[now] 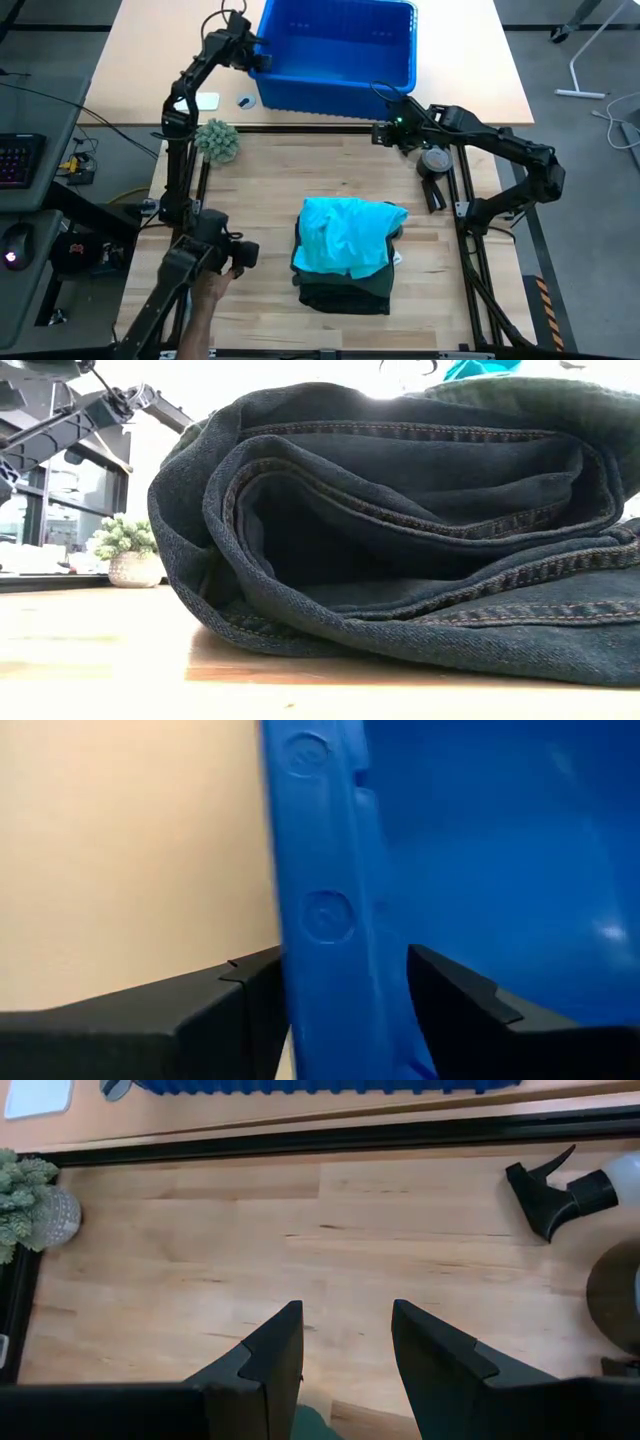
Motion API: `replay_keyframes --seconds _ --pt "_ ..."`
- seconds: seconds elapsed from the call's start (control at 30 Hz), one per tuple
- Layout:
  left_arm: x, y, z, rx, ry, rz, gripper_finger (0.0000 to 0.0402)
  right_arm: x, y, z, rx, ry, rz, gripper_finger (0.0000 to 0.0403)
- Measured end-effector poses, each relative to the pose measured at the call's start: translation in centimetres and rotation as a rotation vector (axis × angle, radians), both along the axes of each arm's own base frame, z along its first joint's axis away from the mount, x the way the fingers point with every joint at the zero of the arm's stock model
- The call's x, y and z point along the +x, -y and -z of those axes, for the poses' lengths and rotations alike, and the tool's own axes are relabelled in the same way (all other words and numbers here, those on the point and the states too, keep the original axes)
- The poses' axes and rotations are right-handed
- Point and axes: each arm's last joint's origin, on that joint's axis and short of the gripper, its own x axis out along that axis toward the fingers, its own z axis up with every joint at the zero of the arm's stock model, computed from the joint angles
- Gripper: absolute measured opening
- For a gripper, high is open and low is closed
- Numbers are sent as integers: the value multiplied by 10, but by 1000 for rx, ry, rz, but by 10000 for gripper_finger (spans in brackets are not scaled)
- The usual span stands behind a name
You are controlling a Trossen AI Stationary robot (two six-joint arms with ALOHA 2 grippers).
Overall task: Fold laundry
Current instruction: Put the blue laundry bin on the top of the table
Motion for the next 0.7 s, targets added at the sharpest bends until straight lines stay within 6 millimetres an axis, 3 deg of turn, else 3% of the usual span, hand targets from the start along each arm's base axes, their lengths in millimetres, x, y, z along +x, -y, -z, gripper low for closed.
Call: replay_keyframes --seconds 0.1,0.23,0.4,0.6,0.7 --pt "2 4 -2 -17 -2 8 147 0 0 0 -11 -12 -20 138" --pt "2 12 -10 -63 52 -57 56 -2 3 -1 -86 -51 23 138" --pt "8 28 -25 -87 52 -33 52 -8 23 -14 -238 -37 145 138" --pt "9 37 -60 -13 221 -31 52 -15 50 -32 -323 37 91 138" --pt "8 41 -66 -10 234 -20 52 -19 57 -36 -324 53 59 138"
